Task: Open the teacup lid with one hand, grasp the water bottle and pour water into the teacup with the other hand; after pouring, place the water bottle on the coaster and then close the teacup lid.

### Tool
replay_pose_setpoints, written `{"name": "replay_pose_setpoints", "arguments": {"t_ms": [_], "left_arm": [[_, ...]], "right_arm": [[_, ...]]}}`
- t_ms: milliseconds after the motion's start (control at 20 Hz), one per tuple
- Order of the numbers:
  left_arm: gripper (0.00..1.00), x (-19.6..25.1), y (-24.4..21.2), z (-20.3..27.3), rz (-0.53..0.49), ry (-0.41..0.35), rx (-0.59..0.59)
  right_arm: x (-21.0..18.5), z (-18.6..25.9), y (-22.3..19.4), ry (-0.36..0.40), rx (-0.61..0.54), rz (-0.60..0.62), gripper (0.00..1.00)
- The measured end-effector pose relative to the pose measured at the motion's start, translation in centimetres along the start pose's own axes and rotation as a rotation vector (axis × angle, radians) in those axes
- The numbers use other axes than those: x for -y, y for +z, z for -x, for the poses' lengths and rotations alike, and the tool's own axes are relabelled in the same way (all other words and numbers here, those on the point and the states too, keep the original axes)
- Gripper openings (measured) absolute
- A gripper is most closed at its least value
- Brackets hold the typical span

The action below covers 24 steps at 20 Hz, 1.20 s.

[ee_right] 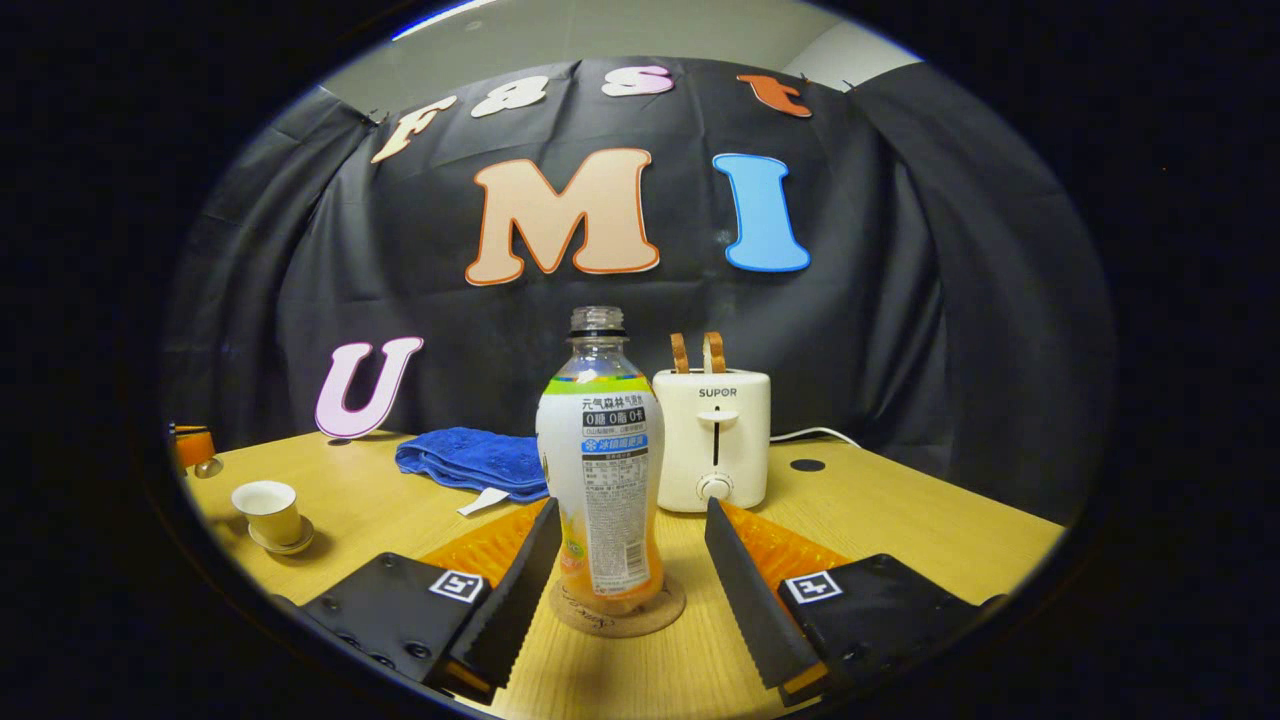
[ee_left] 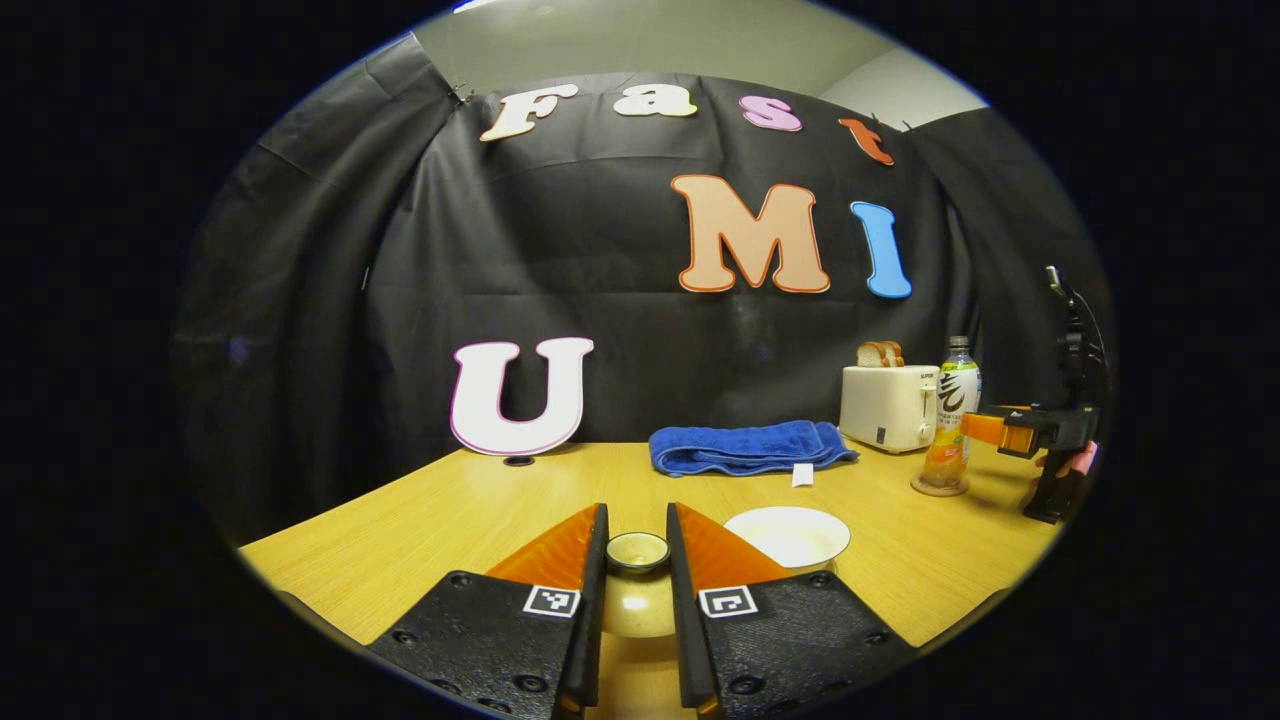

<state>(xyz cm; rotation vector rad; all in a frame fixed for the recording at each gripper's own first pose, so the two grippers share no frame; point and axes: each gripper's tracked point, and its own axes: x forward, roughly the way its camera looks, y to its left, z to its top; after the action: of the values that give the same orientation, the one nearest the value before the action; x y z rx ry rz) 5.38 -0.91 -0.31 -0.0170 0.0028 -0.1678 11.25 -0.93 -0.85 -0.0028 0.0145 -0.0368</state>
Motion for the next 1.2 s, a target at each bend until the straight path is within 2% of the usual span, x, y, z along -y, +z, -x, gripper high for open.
{"name": "replay_pose_setpoints", "arguments": {"t_ms": [300,350,450,550,650,900,1200], "left_arm": [[0.28,3.2,0.1,-2.3,-0.004,-0.093,-0.001],[0.29,3.7,0.0,-2.5,-0.004,-0.110,0.000],[0.28,4.6,0.0,-3.1,-0.004,-0.139,0.000],[0.28,5.5,-0.1,-3.6,-0.005,-0.167,-0.003],[0.28,6.5,-0.1,-4.0,-0.007,-0.200,-0.003],[0.28,8.8,-0.7,-4.9,-0.036,-0.277,-0.040],[0.28,9.7,-1.2,-5.1,-0.044,-0.322,-0.075]], "right_arm": [[0.2,3.6,0.2,0.026,0.015,-0.003,0.93],[0.3,4.2,0.3,0.030,0.016,-0.003,0.89],[0.6,5.5,0.4,0.036,0.021,-0.004,0.96],[0.8,6.4,0.4,0.039,0.020,-0.005,0.89],[0.8,7.4,0.4,0.050,0.020,-0.006,0.91],[1.0,8.2,0.4,0.062,0.020,-0.006,0.91],[0.9,8.5,0.3,0.071,0.019,-0.007,0.89]]}}
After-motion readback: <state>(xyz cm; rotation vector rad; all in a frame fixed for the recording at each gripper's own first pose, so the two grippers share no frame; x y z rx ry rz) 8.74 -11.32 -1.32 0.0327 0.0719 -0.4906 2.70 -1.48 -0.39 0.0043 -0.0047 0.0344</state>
